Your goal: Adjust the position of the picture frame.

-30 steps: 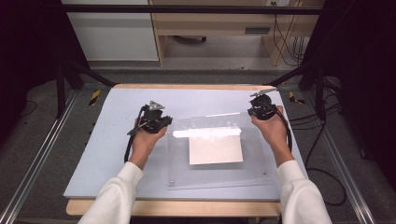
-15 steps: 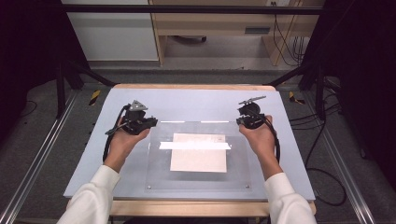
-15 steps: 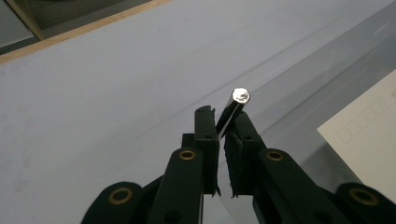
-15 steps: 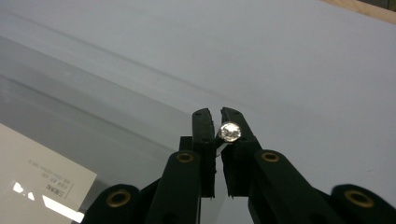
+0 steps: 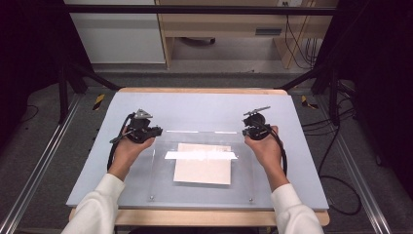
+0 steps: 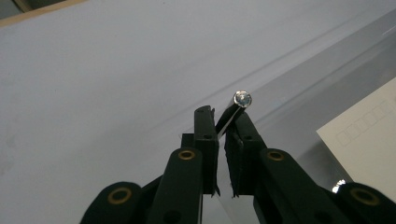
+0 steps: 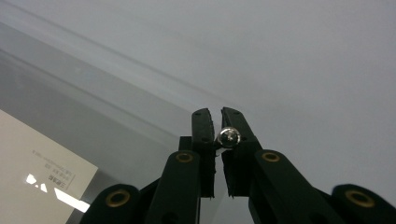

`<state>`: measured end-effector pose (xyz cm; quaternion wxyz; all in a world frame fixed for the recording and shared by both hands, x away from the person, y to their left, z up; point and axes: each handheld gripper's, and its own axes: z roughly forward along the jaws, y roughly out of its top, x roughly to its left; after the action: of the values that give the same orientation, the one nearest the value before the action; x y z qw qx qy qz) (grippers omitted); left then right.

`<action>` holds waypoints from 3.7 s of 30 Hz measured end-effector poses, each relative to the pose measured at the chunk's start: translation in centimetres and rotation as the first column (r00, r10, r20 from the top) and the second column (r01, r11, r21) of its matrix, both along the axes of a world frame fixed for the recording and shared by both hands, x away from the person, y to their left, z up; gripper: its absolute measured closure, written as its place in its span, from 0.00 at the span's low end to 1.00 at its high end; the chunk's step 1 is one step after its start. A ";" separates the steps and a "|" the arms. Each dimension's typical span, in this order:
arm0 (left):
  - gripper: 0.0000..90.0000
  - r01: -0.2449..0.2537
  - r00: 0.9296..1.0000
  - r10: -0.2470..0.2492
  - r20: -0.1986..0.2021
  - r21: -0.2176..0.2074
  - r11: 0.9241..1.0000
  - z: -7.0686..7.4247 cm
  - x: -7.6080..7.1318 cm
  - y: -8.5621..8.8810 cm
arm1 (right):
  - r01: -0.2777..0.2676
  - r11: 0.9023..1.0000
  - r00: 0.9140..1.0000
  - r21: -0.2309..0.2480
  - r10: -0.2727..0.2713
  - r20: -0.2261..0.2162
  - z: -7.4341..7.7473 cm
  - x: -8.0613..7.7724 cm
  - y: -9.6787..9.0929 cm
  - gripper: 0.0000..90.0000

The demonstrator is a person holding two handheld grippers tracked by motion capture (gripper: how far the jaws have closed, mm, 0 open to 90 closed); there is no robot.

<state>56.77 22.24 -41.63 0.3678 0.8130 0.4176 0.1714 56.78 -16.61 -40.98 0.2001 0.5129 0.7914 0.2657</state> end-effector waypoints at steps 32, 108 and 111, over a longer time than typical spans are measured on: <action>0.93 -0.055 0.998 0.055 -0.011 0.001 0.998 -3.9 1.6 -0.3 | 0.001 0.999 1.000 0.052 0.000 -0.023 -4.3 2.0 -0.1 0.94; 0.94 -0.163 0.984 0.160 0.078 0.033 0.986 -2.5 1.0 -2.2 | 0.018 1.000 0.989 0.025 -0.022 0.144 -3.1 0.0 -0.2 0.95; 0.94 -0.148 0.988 0.146 0.047 0.054 0.987 -2.2 1.4 -2.2 | 0.028 1.000 0.995 0.007 -0.028 0.091 -2.6 0.8 0.1 0.95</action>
<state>58.18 20.04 -43.79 0.3396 0.7863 0.4634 0.2274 57.54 -16.53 -43.59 0.2383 0.5118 0.7734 0.2883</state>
